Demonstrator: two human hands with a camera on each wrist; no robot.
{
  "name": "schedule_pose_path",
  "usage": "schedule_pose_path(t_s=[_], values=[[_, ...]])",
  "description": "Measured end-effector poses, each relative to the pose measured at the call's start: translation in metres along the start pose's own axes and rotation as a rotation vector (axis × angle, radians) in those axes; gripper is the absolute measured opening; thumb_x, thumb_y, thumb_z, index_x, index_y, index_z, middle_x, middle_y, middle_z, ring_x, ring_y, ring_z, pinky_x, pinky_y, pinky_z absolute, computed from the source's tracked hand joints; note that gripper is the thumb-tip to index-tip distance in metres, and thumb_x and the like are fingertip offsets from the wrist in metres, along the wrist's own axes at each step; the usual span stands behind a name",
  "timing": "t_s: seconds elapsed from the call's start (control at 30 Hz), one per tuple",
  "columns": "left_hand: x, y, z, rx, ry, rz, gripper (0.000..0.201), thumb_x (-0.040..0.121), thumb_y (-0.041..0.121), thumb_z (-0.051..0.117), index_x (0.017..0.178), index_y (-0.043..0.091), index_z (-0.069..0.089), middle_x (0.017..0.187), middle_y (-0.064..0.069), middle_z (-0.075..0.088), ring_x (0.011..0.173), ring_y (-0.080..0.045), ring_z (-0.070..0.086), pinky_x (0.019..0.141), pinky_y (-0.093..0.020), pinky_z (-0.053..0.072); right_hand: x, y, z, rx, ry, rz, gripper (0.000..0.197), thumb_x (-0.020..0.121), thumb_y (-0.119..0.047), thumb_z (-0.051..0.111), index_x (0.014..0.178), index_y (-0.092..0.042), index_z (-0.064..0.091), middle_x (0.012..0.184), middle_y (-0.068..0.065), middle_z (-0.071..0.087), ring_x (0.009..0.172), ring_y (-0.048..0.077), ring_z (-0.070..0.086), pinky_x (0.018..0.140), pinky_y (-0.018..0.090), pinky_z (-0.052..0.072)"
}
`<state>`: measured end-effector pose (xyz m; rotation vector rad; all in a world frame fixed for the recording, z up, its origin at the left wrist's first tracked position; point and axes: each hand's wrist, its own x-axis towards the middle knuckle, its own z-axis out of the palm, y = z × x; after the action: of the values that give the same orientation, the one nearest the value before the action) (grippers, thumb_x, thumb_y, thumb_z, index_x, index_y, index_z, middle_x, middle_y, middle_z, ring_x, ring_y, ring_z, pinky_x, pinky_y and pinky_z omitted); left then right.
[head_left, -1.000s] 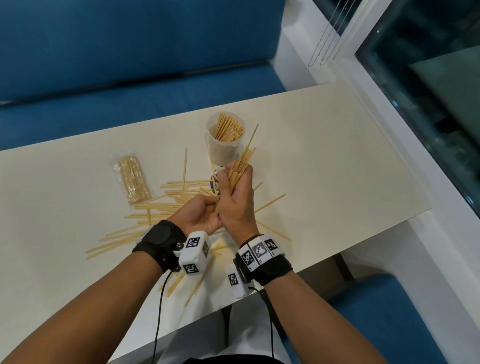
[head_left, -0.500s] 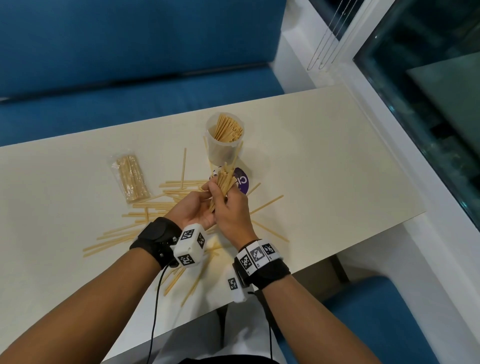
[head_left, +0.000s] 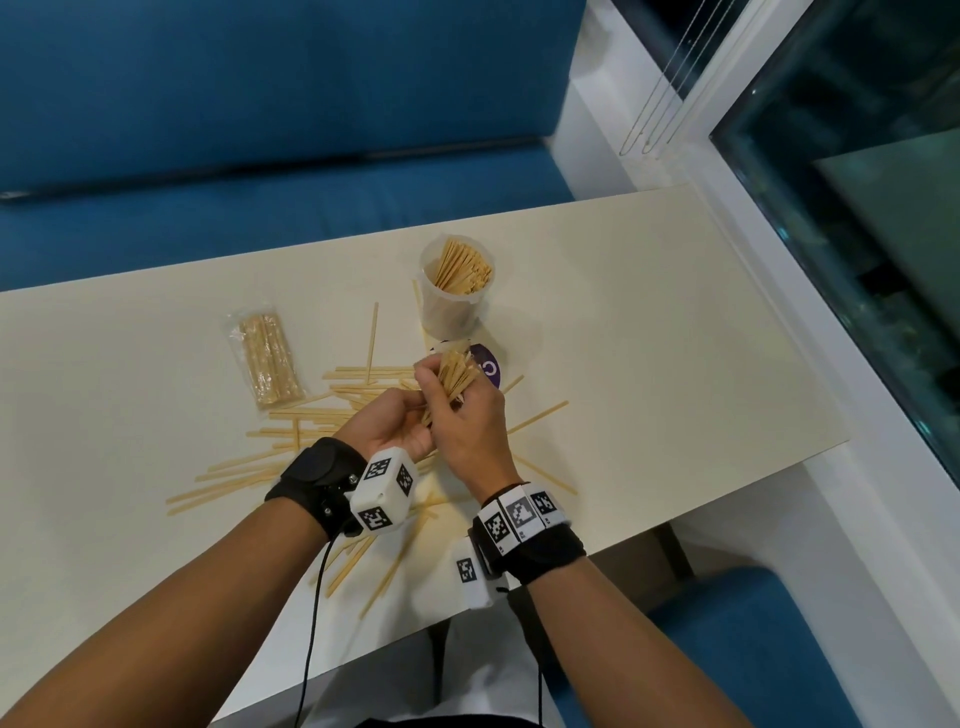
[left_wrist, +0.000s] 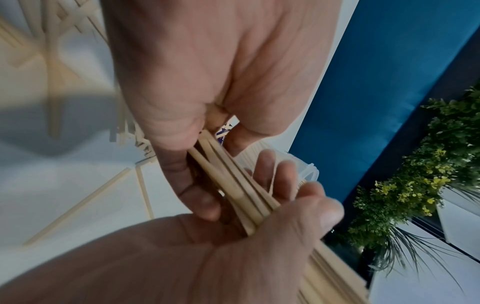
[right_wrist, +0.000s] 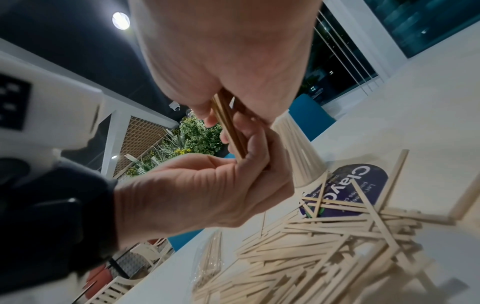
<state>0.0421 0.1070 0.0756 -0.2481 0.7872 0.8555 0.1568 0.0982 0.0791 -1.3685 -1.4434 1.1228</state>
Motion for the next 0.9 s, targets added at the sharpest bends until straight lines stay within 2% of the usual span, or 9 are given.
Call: schedule_pose_path(t_s=[0.17, 0.27, 0.37, 0.47, 0.5, 0.6, 0.67, 0.77, 0.9], values=[[0.003, 0.004, -0.003, -0.03, 0.018, -0.016, 0.025, 0.106, 0.004, 0.038, 0.108, -0.007, 0.06, 0.088, -0.024, 0.071, 0.076, -0.033, 0.076, 0.06, -0.04, 0.063, 0.0, -0.002, 0.002, 0.063, -0.03, 0.011, 0.016, 0.107, -0.01, 0.053, 0.106, 0.001, 0.064, 0.091, 0.008, 0.071, 0.084, 0.001, 0.068, 0.078, 0.01, 0.05], [0.002, 0.007, 0.002, -0.005, -0.014, -0.035, 0.027, 0.105, 0.006, 0.039, 0.107, -0.008, 0.062, 0.092, -0.024, 0.071, 0.079, -0.033, 0.076, 0.063, -0.042, 0.064, 0.006, -0.008, 0.002, 0.071, -0.03, 0.014, 0.023, 0.11, -0.013, 0.048, 0.101, 0.002, 0.062, 0.085, 0.011, 0.068, 0.08, 0.015, 0.066, 0.077, 0.019, 0.053], [0.001, 0.017, 0.01, 0.013, -0.083, -0.029, 0.03, 0.101, 0.002, 0.041, 0.125, -0.005, 0.059, 0.11, -0.02, 0.071, 0.096, -0.031, 0.075, 0.081, -0.044, 0.063, 0.021, -0.019, -0.004, 0.156, 0.011, 0.043, 0.026, 0.111, -0.02, 0.044, 0.103, 0.001, 0.055, 0.079, 0.013, 0.059, 0.074, 0.024, 0.058, 0.074, 0.027, 0.052], [-0.003, 0.038, 0.024, 0.104, -0.216, 0.021, 0.036, 0.099, 0.002, 0.049, 0.134, 0.001, 0.06, 0.131, -0.012, 0.066, 0.124, -0.024, 0.063, 0.114, -0.039, 0.044, 0.05, -0.035, -0.014, 0.137, 0.045, 0.033, 0.039, 0.111, -0.034, 0.041, 0.1, -0.001, 0.057, 0.082, 0.012, 0.062, 0.082, 0.027, 0.064, 0.083, 0.041, 0.055], [-0.006, 0.047, 0.031, 0.169, -0.236, 0.05, 0.036, 0.1, 0.004, 0.052, 0.134, 0.003, 0.062, 0.135, -0.011, 0.064, 0.127, -0.023, 0.061, 0.116, -0.038, 0.041, 0.061, -0.041, -0.018, 0.123, 0.049, 0.013, 0.04, 0.111, -0.035, 0.04, 0.096, -0.003, 0.058, 0.084, 0.012, 0.064, 0.082, 0.029, 0.066, 0.082, 0.044, 0.056], [-0.013, 0.068, 0.054, 0.385, -0.251, 0.158, 0.035, 0.103, 0.011, 0.053, 0.135, -0.001, 0.06, 0.124, -0.015, 0.065, 0.108, -0.019, 0.065, 0.093, -0.025, 0.058, 0.092, -0.059, -0.032, 0.124, 0.038, 0.021, 0.04, 0.112, -0.037, 0.038, 0.089, -0.015, 0.062, 0.087, 0.011, 0.071, 0.079, 0.028, 0.071, 0.074, 0.045, 0.059], [-0.012, 0.075, 0.068, 0.475, -0.206, 0.25, 0.037, 0.098, 0.01, 0.057, 0.132, -0.004, 0.06, 0.116, -0.016, 0.066, 0.098, -0.017, 0.067, 0.08, -0.02, 0.059, 0.112, -0.063, -0.038, 0.105, -0.005, 0.055, 0.04, 0.111, -0.041, 0.04, 0.089, -0.02, 0.065, 0.09, 0.009, 0.074, 0.082, 0.026, 0.074, 0.079, 0.045, 0.062], [-0.006, 0.088, 0.079, 0.499, -0.109, 0.353, 0.034, 0.092, 0.005, 0.061, 0.125, -0.002, 0.064, 0.113, -0.015, 0.07, 0.09, -0.013, 0.07, 0.081, -0.02, 0.059, 0.141, -0.071, -0.047, 0.036, -0.116, 0.094, 0.037, 0.108, -0.044, 0.048, 0.1, -0.014, 0.068, 0.097, 0.009, 0.077, 0.089, 0.023, 0.075, 0.086, 0.045, 0.062], [0.001, 0.104, 0.089, 0.484, -0.08, 0.394, 0.032, 0.099, 0.003, 0.054, 0.13, -0.001, 0.062, 0.102, -0.009, 0.075, 0.085, -0.008, 0.07, 0.078, -0.016, 0.058, 0.17, -0.088, -0.064, 0.126, -0.216, 0.167, 0.016, 0.102, -0.023, 0.066, 0.107, -0.01, 0.072, 0.09, 0.008, 0.074, 0.076, 0.018, 0.07, 0.066, 0.028, 0.056]])
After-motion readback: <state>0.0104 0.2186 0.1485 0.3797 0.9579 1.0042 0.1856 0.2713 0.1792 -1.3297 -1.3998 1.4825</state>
